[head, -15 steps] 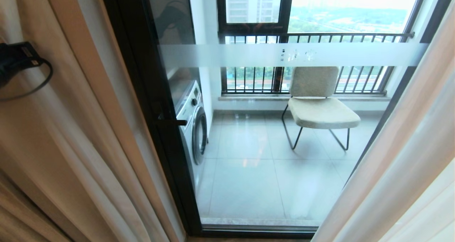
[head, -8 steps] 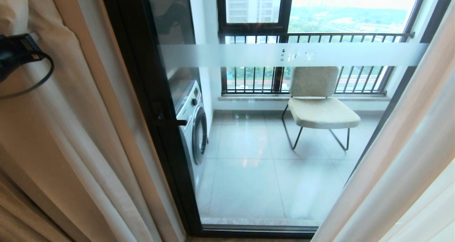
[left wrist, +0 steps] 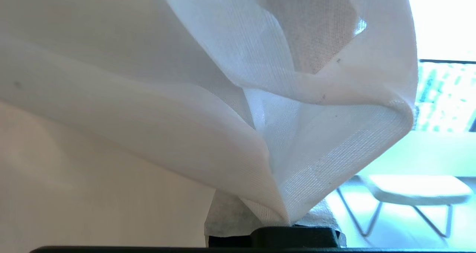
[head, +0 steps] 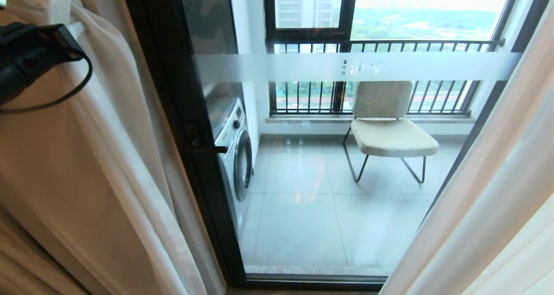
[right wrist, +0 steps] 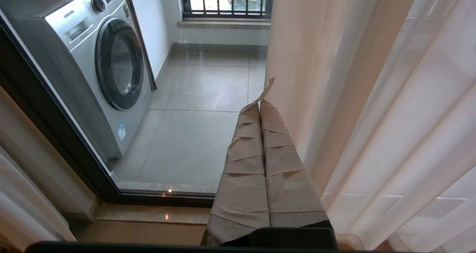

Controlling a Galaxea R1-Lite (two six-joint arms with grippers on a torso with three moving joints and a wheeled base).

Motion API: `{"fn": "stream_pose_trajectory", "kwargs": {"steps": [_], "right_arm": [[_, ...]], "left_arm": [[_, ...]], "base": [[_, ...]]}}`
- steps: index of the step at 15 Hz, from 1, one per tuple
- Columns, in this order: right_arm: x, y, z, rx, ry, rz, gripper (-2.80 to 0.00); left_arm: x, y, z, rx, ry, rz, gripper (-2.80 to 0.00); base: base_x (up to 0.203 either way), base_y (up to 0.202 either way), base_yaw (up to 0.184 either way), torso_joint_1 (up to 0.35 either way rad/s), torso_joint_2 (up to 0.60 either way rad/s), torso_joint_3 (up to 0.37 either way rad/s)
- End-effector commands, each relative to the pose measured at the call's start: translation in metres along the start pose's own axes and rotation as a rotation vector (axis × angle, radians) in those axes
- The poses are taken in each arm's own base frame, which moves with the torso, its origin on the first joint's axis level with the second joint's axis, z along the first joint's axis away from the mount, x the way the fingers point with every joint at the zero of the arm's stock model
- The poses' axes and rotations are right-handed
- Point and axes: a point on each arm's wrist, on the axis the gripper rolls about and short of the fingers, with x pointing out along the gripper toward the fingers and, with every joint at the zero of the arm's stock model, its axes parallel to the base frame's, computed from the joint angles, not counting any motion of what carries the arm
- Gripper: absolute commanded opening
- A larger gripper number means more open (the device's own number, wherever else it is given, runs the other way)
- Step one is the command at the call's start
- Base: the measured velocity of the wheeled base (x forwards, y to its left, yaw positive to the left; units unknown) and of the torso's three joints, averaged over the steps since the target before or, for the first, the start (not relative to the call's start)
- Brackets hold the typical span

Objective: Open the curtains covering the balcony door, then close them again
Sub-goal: Close the inner curtains on both sides

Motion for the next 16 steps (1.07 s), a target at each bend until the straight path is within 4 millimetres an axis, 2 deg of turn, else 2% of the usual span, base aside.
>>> {"fn": "stream_pose_trajectory", "kwargs": {"steps": [1, 4, 9, 16], "right_arm": [[0.0, 0.0, 0.0, 0.0, 0.0, 0.001, -2.8], [0.0, 0.0, 0.0, 0.0, 0.001, 0.001, -2.8], [0.0, 0.0, 0.0, 0.0, 0.0, 0.001, -2.8], [0.0, 0.0, 0.0, 0.0, 0.0, 0.001, -2.8]], "left_arm": [[-0.001, -0.013, 0.004, -0.007, -0.012, -0.06, -2.8], [-0.001, -0.026, 0.006, -0.016, -0.013, -0.118, -2.8], [-0.012, -0.029, 0.002, -0.023, 0.01, -0.12, -2.8], [-0.017, -0.04, 0.0, -0.033, 0.028, -0.193, -2.8]], "base": [[0.0, 0.0, 0.0, 0.0, 0.0, 0.0], [0.0, 0.0, 0.0, 0.0, 0.0, 0.0], [0.0, 0.0, 0.0, 0.0, 0.0, 0.0], [0.0, 0.0, 0.0, 0.0, 0.0, 0.0]]}}
